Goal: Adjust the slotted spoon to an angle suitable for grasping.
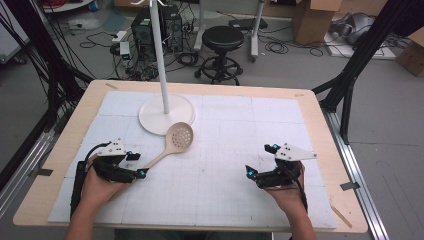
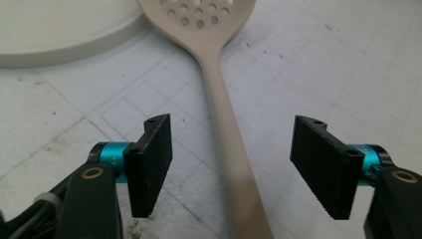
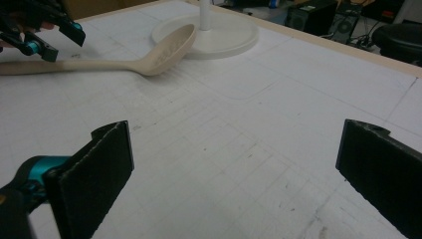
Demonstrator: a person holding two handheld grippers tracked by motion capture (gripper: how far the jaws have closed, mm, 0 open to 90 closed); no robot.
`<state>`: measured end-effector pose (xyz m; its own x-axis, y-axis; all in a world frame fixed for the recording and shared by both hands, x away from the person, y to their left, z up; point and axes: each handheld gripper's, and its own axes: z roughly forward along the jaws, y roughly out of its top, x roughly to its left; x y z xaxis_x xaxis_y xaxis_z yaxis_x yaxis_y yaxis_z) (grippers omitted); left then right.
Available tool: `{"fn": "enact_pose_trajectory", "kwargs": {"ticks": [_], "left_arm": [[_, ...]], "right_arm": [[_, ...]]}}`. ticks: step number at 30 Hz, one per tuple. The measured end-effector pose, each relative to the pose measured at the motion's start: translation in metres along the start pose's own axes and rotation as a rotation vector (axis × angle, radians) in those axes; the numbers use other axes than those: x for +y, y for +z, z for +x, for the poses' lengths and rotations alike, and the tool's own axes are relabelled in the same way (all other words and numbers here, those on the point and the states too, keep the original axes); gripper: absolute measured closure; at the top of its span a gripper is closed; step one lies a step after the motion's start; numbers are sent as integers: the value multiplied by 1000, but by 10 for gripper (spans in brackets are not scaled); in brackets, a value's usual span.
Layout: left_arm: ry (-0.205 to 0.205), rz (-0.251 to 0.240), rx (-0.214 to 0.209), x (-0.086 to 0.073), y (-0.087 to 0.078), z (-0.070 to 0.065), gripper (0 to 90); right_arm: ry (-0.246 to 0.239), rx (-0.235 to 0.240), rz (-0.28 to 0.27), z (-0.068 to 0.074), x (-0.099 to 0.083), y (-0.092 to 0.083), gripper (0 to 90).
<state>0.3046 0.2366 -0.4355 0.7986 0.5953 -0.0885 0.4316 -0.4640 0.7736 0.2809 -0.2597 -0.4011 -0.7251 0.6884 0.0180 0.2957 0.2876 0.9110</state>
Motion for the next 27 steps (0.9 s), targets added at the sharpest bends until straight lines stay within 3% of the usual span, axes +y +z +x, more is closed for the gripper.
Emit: {"fn": "enact_pose_trajectory", "kwargs": {"ticks": [6, 9, 11, 12, 13, 16, 22, 25, 26, 27], "left_arm": [[-1, 77, 0, -2, 8, 1, 504], [17, 96, 2, -1, 10, 0, 551], [23, 110, 16, 1, 10, -1, 649], [25, 120, 10, 2, 10, -1, 649], [44, 142, 16, 5, 11, -4, 699], [56, 163, 25, 8, 12, -6, 702], [36, 166, 12, 9, 13, -5, 719], [68, 163, -12, 11, 15, -9, 740], [108, 169, -33, 13, 17, -12, 754], [108, 169, -33, 13, 17, -12, 755]], "right_arm": [[1, 0, -2, 0, 0, 0, 2], [0, -1, -1, -1, 0, 0, 2], [-1, 0, 6, 0, -1, 1, 2], [-1, 0, 6, 0, -1, 1, 2], [-5, 2, 9, 0, -1, 2, 2], [-6, 0, 9, 1, 0, 2, 2], [-4, -1, 16, 0, -1, 3, 2], [-10, -1, 13, 0, -1, 3, 2], [-16, -9, 6, 1, -1, 1, 12], [-23, -10, -2, 0, 0, 0, 12]]}}
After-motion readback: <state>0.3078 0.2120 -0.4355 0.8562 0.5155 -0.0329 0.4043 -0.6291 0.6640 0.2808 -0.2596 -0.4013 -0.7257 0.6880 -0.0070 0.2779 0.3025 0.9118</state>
